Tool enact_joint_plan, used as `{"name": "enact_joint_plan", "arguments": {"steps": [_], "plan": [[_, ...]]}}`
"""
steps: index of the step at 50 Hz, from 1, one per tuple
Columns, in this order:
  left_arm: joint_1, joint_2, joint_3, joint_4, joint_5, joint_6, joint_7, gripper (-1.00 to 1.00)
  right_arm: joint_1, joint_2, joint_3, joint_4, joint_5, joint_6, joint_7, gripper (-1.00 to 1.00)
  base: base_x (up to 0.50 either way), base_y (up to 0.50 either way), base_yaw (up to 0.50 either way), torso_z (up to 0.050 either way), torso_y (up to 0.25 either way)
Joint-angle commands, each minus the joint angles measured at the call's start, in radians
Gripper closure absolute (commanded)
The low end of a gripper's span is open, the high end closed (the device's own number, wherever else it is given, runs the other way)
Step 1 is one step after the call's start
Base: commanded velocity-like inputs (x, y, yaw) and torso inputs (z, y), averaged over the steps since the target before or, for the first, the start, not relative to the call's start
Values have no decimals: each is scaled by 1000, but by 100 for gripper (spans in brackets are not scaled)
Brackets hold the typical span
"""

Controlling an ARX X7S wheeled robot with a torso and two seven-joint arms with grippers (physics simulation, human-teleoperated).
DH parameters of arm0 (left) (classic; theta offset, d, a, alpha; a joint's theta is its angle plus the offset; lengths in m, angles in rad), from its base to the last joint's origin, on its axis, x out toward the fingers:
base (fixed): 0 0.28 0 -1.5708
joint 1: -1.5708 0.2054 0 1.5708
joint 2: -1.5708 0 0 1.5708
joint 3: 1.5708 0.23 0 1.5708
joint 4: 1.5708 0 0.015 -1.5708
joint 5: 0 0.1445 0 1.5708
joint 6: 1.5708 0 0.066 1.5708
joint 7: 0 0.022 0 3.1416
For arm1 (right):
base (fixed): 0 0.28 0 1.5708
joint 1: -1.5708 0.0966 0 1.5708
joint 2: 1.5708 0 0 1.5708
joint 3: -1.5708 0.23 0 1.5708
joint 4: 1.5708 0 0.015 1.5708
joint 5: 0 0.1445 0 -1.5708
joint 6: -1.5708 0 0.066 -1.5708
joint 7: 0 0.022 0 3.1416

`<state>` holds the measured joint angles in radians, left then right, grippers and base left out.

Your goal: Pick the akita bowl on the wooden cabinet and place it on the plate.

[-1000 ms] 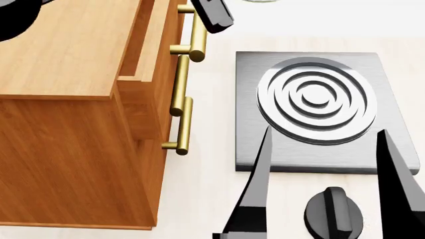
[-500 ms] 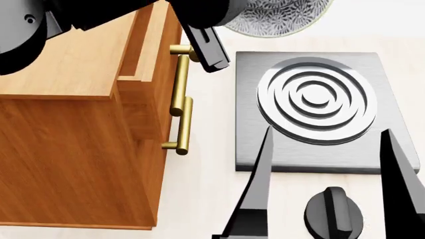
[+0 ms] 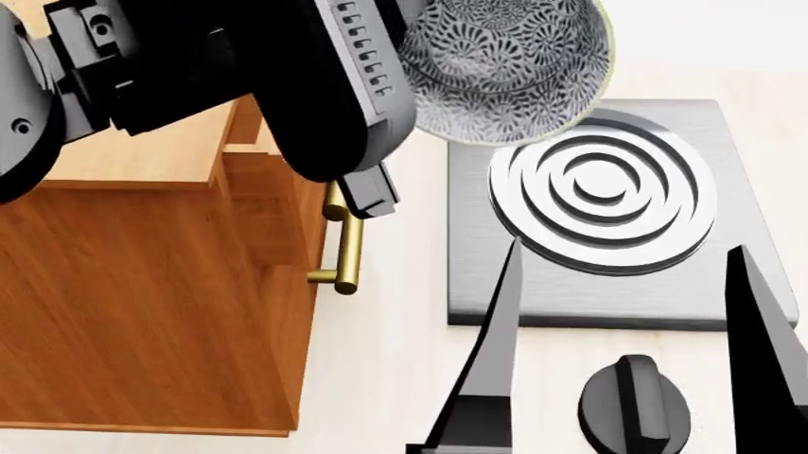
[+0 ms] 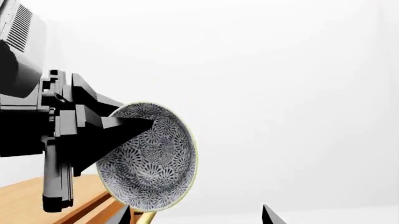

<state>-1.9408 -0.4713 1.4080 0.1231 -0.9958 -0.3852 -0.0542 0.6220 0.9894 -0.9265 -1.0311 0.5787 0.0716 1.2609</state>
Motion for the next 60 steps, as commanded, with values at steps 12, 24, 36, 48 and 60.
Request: {"name": "enact_joint_plan", "arguments": {"steps": [12, 24, 36, 48, 60], "plan": [[28, -27, -3, 92, 15, 5, -32, 100, 16, 6, -27, 9, 2, -16, 8, -100, 0, 0, 0, 0, 0], [34, -32, -7, 139, 10, 3, -46, 100, 20, 4, -32, 18, 6, -19, 6, -100, 0, 0, 0, 0, 1], [46, -54, -8, 207, 2, -2, -72, 100, 25, 5, -37, 16, 4, -18, 9, -100, 0, 0, 0, 0, 0], [51, -75, -15, 269, -11, -8, -96, 100, 29, 5, -43, 14, 3, -15, 14, -100, 0, 0, 0, 0, 1], [56, -87, -28, 332, -44, -13, -121, 100, 36, 8, -50, 6, 1, -11, 20, -100, 0, 0, 0, 0, 0]]}}
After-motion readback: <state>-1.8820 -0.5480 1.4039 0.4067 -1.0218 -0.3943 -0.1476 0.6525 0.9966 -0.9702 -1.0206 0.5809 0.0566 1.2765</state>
